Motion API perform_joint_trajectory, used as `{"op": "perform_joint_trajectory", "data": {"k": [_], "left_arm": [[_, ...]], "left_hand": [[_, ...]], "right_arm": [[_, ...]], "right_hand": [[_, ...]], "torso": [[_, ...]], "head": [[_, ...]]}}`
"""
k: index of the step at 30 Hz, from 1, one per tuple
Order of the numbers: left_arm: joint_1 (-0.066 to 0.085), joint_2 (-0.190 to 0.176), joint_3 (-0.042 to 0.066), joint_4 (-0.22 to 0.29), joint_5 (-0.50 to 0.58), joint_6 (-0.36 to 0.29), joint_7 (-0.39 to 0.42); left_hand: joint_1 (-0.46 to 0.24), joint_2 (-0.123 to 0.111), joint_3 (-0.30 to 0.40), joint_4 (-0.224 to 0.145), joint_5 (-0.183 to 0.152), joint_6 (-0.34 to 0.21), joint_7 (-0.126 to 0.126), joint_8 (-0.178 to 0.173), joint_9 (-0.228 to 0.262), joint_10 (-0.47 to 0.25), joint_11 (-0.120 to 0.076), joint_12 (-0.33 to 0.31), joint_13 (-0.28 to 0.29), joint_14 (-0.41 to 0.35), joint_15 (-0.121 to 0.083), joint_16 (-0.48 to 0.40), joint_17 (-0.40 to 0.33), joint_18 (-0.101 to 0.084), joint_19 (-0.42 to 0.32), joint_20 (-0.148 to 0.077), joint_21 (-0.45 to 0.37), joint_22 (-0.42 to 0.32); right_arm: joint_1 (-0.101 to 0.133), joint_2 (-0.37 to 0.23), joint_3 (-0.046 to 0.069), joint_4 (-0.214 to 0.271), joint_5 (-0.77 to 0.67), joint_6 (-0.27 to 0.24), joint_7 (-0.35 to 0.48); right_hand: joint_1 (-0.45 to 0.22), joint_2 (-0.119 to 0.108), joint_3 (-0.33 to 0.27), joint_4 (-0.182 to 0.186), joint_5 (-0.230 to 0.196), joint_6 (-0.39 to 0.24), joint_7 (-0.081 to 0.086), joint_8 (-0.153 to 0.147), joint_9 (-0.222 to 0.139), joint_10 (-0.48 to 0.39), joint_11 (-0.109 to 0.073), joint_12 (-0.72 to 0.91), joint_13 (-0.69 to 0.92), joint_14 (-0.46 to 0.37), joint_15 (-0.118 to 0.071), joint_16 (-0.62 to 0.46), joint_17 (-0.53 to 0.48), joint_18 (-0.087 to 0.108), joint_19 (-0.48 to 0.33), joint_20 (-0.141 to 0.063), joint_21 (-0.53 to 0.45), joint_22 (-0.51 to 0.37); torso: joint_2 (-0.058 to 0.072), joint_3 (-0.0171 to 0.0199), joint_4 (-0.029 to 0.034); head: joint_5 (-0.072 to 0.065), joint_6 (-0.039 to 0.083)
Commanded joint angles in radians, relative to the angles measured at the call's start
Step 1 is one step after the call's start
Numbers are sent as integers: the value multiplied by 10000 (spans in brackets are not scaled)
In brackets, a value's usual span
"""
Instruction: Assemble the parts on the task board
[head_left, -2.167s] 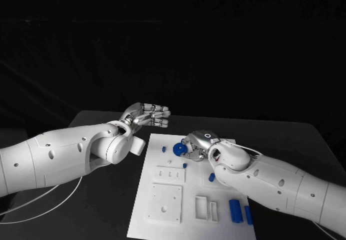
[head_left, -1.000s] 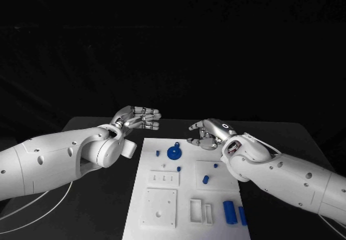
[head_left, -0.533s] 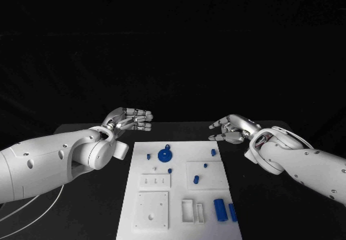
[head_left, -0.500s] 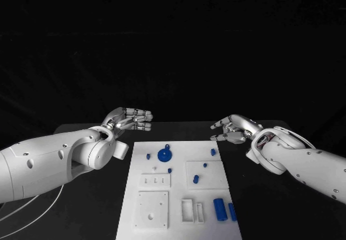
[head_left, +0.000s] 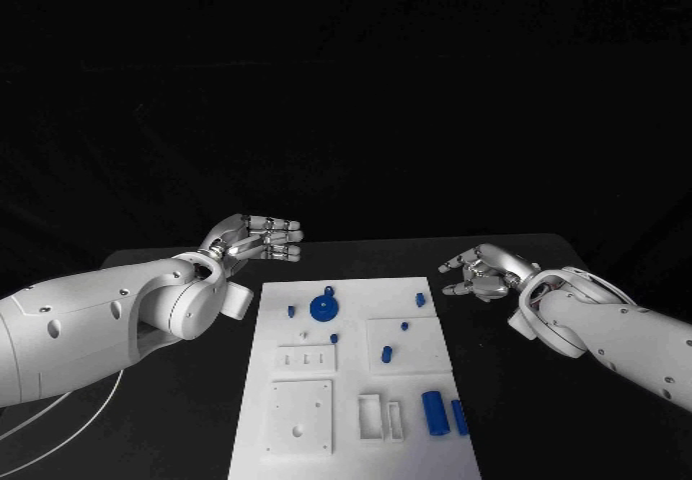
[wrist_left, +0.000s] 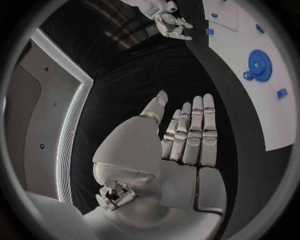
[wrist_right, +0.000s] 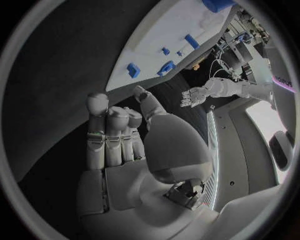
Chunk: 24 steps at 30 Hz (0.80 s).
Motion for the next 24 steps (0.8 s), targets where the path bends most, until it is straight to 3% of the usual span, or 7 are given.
{"op": "perform_joint_trajectory", "data": {"k": [1,7,10,15,17,24], "left_arm": [[-21,22,3,40,-149,762,450],[-49,26,3,63,-221,961,471],[-55,27,3,72,-243,983,470],[-63,30,4,116,-292,968,473],[-65,36,4,129,-315,965,471],[-67,14,4,156,-391,995,434]], "left_hand": [[42,-77,-35,-91,-6,-80,-35,12,-6,-149,11,23,8,-99,3,-50,4,-130,-74,44,1,-4],[52,5,-73,-177,-28,203,-23,29,8,-8,5,31,10,-19,-25,-16,9,-99,-69,42,40,12],[51,35,-72,-198,-24,285,-9,29,10,66,-1,29,10,14,-37,-17,5,-112,-65,25,54,15],[35,65,-70,-224,-21,504,19,42,23,290,-20,45,9,316,-146,131,43,-111,54,-56,137,49],[15,80,-81,-261,-23,553,11,40,25,377,-48,38,9,473,-234,293,8,-218,176,-201,279,117],[14,91,-85,-291,-30,618,7,45,29,380,-51,34,9,442,-232,319,9,-247,131,-213,306,131]], "right_arm": [[-101,150,7,-289,165,333,315],[-253,380,7,-612,123,426,350],[-313,476,8,-736,95,450,371],[-439,623,16,-905,150,439,435],[-475,674,18,-957,151,439,452],[-543,774,44,-1002,134,407,500]], "right_hand": [[-194,-43,168,-58,-265,-97,-27,-8,-2,-43,-37,-14,6,-33,-47,27,15,16,410,14,-2,588],[-180,-61,165,-44,-400,-110,-39,-8,-2,-46,-44,-13,7,-35,-52,34,31,8,407,10,1,591],[-181,-63,164,-35,-412,-107,-47,-7,-1,-47,-49,-11,9,-36,-55,34,34,5,408,8,8,594],[-169,-43,296,-111,-84,-81,-34,-7,-1,-43,-51,11,29,-31,-61,51,67,-3,411,-4,33,608],[-179,-46,306,-111,-110,-93,-35,-8,-2,-53,-52,-1,21,-31,-59,50,69,-3,410,-4,29,606],[-258,-18,270,-48,-287,15,-47,-2,3,-18,-54,41,48,-10,-62,82,108,-6,422,-3,87,617]], "torso": [[26,3,67],[64,59,111],[81,70,124],[124,80,166],[132,77,187],[170,78,204]], "head": [[-22,-41],[-50,-55],[-51,-63],[-41,-58],[-42,-57],[-22,-108]]}}
